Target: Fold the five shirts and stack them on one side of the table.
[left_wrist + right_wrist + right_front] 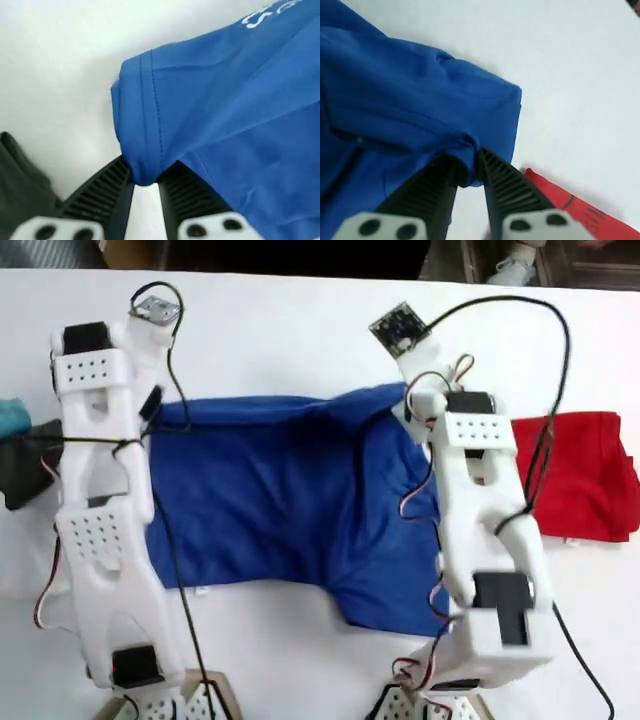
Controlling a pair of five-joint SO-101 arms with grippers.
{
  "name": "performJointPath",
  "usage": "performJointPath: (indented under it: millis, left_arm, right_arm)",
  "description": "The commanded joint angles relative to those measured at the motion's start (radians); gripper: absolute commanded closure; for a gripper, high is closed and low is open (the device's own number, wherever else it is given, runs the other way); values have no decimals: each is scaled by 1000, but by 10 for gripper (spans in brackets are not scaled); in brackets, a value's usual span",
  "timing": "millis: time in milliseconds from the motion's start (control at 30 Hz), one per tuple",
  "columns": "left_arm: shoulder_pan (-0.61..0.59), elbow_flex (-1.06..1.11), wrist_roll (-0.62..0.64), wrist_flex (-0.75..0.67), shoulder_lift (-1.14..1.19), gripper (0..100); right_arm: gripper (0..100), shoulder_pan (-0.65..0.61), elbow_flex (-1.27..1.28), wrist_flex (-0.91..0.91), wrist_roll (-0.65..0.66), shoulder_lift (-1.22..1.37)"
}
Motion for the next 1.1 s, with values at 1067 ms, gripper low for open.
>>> performJointPath:
  millis: [1067]
  left_arm:
    - [-46,1768,-132,-480,-1206,975]
  right_arm:
    - [978,147,1030,217,190,-1158]
